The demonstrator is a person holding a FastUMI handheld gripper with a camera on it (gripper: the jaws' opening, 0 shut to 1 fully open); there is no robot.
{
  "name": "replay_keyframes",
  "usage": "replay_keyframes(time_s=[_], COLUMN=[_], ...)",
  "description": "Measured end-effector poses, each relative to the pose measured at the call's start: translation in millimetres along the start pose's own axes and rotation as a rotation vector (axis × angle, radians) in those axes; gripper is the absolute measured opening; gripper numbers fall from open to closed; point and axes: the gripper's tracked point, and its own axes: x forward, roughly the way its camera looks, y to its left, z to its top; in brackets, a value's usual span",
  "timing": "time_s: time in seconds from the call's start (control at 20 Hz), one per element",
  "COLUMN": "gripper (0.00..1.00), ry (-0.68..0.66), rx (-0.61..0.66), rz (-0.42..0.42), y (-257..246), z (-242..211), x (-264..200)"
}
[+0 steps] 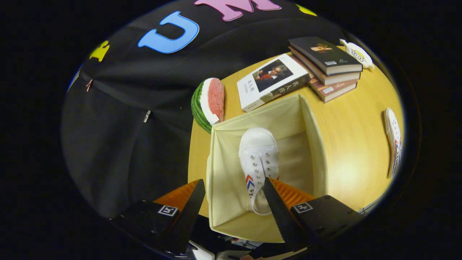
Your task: Open the storage box then place both shoes into the box .Put the left shoe in first, then the right shoe, with the right side of both shoes facing outward in a uniform manner.
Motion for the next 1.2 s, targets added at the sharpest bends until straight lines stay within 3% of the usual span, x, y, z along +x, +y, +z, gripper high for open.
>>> replay_keyframes(time_s=[0.2, 0.4, 0.7, 0.85, 1.0, 1.2], gripper=[0.99, 0.99, 0.99, 0.99, 0.99, 0.99], ry=[-0.112, -0.186, -0.21, -0.205, -0.177, -0.111], rx=[-0.143, -0.173, -0.041, 0.059, 0.129, 0.145], rz=[-0.038, -0.167, -0.339, -0.408, -0.448, -0.451], y=[-40, -124, -270, -334, -397, -452], z=[38, 63, 72, 54, 55, 44], x=[-53, -104, -164, -185, -199, -185])
